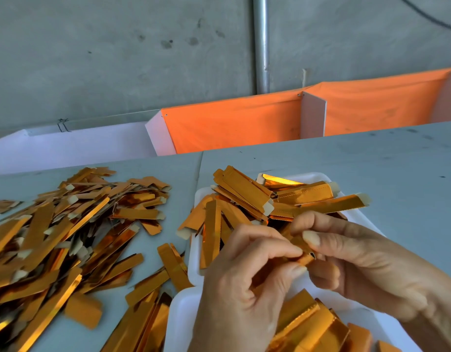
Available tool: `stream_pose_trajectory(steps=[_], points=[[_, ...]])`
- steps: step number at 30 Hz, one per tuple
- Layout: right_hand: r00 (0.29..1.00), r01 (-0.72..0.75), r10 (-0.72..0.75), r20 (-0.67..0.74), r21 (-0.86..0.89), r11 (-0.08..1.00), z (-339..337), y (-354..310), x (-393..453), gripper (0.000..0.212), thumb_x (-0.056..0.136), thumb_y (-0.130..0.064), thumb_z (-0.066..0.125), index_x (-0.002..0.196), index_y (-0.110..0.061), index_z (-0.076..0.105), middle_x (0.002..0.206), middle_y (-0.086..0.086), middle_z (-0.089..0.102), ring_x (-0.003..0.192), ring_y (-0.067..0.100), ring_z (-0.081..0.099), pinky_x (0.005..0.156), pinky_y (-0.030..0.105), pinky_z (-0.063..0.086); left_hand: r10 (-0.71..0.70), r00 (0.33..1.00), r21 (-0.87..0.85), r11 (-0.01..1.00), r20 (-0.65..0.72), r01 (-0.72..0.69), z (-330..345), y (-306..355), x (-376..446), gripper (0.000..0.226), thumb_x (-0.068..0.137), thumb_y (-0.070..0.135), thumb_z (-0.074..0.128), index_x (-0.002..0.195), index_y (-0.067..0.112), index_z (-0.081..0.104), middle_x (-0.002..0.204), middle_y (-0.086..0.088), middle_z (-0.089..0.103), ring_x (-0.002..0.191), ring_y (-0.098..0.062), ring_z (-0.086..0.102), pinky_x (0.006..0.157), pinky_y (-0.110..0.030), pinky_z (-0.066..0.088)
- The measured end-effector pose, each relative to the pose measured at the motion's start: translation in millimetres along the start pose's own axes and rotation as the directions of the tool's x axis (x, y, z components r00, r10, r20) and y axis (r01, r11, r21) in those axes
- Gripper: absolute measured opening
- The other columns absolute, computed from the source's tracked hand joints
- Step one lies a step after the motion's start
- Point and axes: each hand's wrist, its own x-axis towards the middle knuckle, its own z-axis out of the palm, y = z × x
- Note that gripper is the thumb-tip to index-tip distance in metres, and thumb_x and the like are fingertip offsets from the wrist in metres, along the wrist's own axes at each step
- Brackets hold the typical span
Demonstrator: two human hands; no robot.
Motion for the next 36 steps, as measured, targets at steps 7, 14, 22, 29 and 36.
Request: stream_pose_trajectory(steps=[7, 14, 22, 29, 36], points=[[0.997, 0.006, -0.003, 0.074, -0.036, 0.999, -3.4, 1.3, 2.0, 0.033, 0.063, -0.026, 0.089, 0.085, -0.011, 0.069, 0.06, 0.001, 0.052, 0.048, 0.011, 0.049, 0.05, 0.021, 0.045, -0.002, 1.0, -0.087, 0.996, -0.008, 0.002, 1.4, -1.1, -1.3, 0.01, 0.084, 0.026, 0.065, 0.09, 0.02, 0.07, 0.097, 0.011, 0.06, 0.092, -0.014, 0.064, 0.072, -0.025, 0.053], [1.0, 0.018, -0.018, 0.011, -0.003, 1.0, -3.7, 6.1, 4.7, 0.033, 0.06, -0.022, 0.09, 0.076, -0.006, 0.066, 0.06, 0.006, 0.053, 0.047, 0.012, 0.051, 0.05, 0.022, 0.047, -0.072, 0.997, -0.161, 0.984, 0.016, 0.074, 3.6, -7.3, -2.9, 0.008, 0.083, 0.031, 0.065, 0.089, 0.027, 0.067, 0.096, 0.012, 0.063, 0.094, -0.016, 0.064, 0.073, -0.031, 0.055], [0.999, -0.026, 0.024, 0.034, 0.046, 0.999, -8.1, 5.7, 4.6, 0.028, 0.068, -0.018, 0.085, 0.083, -0.005, 0.066, 0.066, 0.01, 0.061, 0.055, 0.014, 0.06, 0.057, 0.024, 0.053, -0.109, 0.994, -0.159, 0.981, 0.031, 0.113, 8.8, -10.9, -3.7, 0.008, 0.081, 0.034, 0.065, 0.089, 0.031, 0.066, 0.097, 0.011, 0.063, 0.094, -0.02, 0.066, 0.075, -0.033, 0.056], [0.999, -0.036, 0.036, 0.014, -0.013, 0.999, -7.8, 7.9, 6.4, 0.014, 0.076, -0.016, 0.077, 0.081, -0.007, 0.067, 0.065, 0.01, 0.062, 0.054, 0.014, 0.06, 0.057, 0.023, 0.052, -0.155, 0.986, -0.139, 0.977, 0.059, 0.162, 7.6, -12.9, -3.6, 0.013, 0.076, 0.038, 0.065, 0.088, 0.033, 0.065, 0.097, 0.013, 0.062, 0.092, -0.016, 0.066, 0.073, -0.024, 0.055], [0.981, -0.107, 0.057, -0.188, -0.27, 0.957, -6.2, 2.1, 2.5, 0.017, 0.078, -0.028, 0.076, 0.073, -0.014, 0.068, 0.059, 0.005, 0.055, 0.052, 0.014, 0.054, 0.053, 0.022, 0.047, -0.244, 0.962, -0.064, 0.965, 0.122, 0.253, 9.6, -12.1, -6.4, 0.028, 0.068, 0.054, 0.06, 0.083, 0.03, 0.064, 0.092, 0.016, 0.06, 0.091, -0.006, 0.063, 0.073, -0.02, 0.052]])
